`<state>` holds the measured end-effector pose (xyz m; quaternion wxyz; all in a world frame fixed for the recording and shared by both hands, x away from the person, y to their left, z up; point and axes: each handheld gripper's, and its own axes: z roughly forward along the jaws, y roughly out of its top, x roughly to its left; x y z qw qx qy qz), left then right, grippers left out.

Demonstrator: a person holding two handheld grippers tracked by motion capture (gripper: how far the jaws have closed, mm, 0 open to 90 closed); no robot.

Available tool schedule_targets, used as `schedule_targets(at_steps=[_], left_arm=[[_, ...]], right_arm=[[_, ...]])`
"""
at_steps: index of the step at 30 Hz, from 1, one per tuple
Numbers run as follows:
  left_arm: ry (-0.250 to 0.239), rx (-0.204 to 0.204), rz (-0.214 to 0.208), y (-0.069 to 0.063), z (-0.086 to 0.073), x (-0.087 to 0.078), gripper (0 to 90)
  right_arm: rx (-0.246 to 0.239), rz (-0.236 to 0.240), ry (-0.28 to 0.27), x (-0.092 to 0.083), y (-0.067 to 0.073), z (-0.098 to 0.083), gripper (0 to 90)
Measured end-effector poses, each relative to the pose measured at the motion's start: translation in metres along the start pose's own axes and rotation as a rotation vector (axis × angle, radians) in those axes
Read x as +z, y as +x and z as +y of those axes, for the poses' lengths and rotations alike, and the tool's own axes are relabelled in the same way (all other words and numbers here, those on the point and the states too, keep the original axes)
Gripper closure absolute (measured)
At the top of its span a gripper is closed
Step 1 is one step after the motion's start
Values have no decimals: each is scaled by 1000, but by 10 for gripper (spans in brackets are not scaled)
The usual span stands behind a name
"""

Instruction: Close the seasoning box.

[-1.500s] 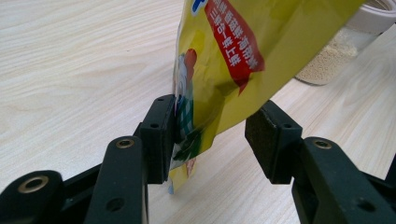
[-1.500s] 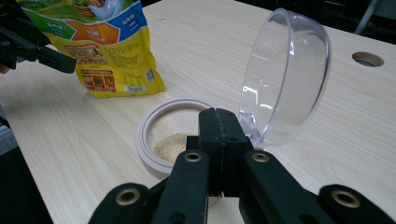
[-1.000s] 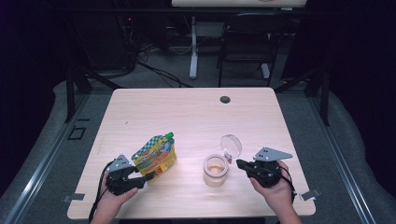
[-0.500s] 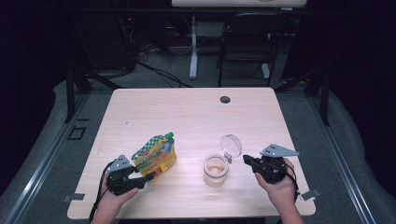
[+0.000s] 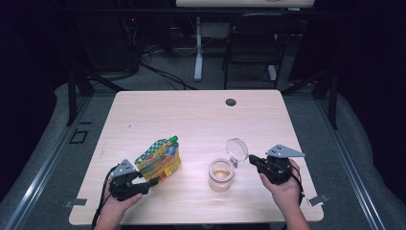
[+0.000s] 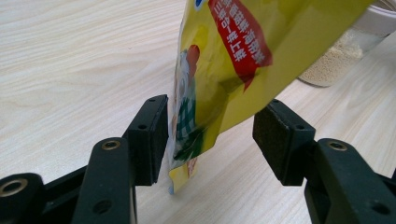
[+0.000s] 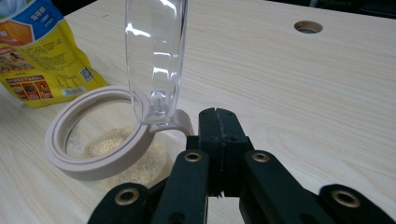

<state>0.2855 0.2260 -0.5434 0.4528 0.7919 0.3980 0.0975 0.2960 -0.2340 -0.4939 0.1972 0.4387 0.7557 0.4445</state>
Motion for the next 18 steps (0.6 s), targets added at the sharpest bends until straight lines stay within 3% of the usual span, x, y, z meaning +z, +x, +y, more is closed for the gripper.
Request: schedule_targets(at_steps=[7, 18], left_arm=[[-4, -1, 2, 1, 0, -2, 460], [1, 6, 6, 1, 0, -3, 459]], right_arm=[[-1, -9, -35, 0, 2, 5, 889], [-13, 28, -60, 1, 11, 8, 891]])
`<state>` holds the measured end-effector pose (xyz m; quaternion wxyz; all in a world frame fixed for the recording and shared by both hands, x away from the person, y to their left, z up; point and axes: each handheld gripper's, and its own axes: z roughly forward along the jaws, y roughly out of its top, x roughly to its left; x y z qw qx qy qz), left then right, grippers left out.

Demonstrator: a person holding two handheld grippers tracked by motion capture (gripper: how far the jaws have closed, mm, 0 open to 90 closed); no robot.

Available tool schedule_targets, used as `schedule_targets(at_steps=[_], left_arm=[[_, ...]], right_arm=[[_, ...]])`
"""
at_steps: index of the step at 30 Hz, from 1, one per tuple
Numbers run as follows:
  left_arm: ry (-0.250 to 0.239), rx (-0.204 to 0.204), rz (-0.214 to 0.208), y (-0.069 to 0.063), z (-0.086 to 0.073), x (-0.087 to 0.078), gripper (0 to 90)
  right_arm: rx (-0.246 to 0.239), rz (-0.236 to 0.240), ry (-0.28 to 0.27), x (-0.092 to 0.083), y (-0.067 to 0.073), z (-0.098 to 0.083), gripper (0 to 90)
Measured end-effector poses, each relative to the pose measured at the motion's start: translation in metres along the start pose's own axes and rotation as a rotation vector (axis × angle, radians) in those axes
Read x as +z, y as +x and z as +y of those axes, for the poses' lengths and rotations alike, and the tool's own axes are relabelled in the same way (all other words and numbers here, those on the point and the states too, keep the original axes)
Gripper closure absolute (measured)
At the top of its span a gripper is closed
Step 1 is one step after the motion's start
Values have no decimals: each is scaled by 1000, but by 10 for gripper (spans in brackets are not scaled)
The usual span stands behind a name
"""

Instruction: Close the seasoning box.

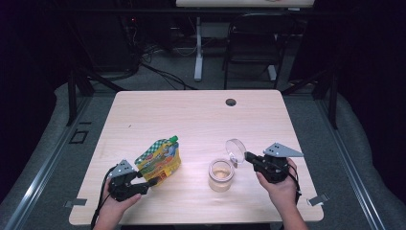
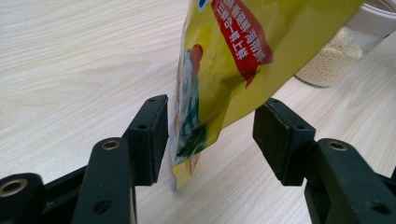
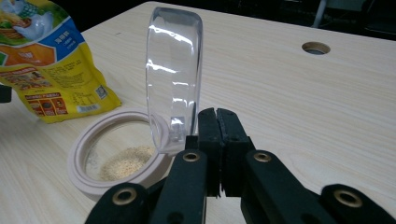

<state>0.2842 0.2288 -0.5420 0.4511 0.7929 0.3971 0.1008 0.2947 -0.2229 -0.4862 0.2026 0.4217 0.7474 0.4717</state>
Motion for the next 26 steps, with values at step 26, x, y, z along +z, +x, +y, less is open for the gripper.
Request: schedule_targets(at_steps=[26], left_arm=[[13, 11, -1, -2, -3, 3, 437]], right_arm=[[-13, 30, 6, 3, 6, -11, 664]])
